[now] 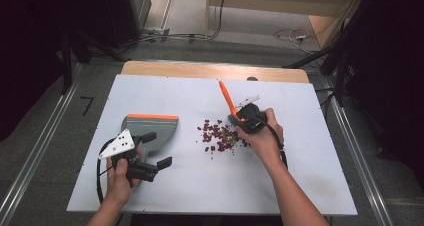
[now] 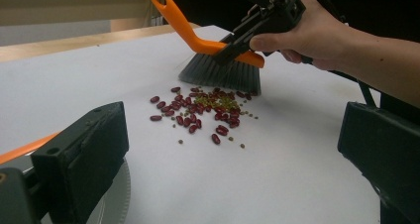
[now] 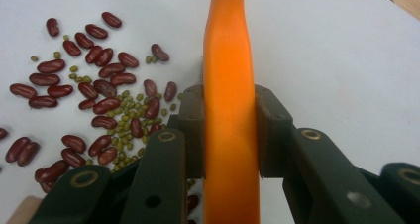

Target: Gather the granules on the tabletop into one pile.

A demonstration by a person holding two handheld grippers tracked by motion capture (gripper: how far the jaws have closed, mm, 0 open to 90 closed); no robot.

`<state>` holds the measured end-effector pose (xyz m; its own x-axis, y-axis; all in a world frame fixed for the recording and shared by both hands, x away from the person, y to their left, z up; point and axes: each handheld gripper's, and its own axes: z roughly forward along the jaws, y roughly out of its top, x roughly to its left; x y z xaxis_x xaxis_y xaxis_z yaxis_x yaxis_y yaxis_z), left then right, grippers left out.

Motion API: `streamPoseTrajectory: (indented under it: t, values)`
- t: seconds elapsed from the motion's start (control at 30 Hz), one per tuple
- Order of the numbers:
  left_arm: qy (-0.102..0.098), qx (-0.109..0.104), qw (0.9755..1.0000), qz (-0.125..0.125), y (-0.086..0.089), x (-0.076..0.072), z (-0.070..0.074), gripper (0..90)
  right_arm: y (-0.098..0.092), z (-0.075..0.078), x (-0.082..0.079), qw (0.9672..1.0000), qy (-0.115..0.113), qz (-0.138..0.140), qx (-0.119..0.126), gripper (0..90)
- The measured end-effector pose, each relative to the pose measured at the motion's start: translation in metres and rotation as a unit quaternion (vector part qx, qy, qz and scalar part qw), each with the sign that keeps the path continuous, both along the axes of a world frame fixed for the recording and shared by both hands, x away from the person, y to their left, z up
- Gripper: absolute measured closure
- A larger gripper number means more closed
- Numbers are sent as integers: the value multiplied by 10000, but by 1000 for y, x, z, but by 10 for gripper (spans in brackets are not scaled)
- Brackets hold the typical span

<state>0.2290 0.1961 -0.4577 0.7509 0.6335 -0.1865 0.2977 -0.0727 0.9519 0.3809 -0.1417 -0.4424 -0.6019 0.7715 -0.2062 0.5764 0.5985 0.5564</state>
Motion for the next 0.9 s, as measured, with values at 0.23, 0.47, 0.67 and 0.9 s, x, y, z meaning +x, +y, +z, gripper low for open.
streamPoseTrajectory:
  t: [0.23, 0.47, 0.67, 0.9]
  values:
    - [12, 8, 10000, -25, -1, 1, -1, 0, 2, 1, -2, 9999, 43, 136, 58, 691]
    - [17, -12, 10000, 16, 2, 1, -1, 0, 1, 4, -4, 9993, 149, 226, 240, 690]
    - [14, -35, 10000, 40, 4, 1, -1, 0, -11, 19, -1, 9988, -12, 245, 435, 689]
    - [11, -77, 10000, 56, 5, 1, -1, 0, -18, 35, 10, 9984, -131, 241, 500, 689]
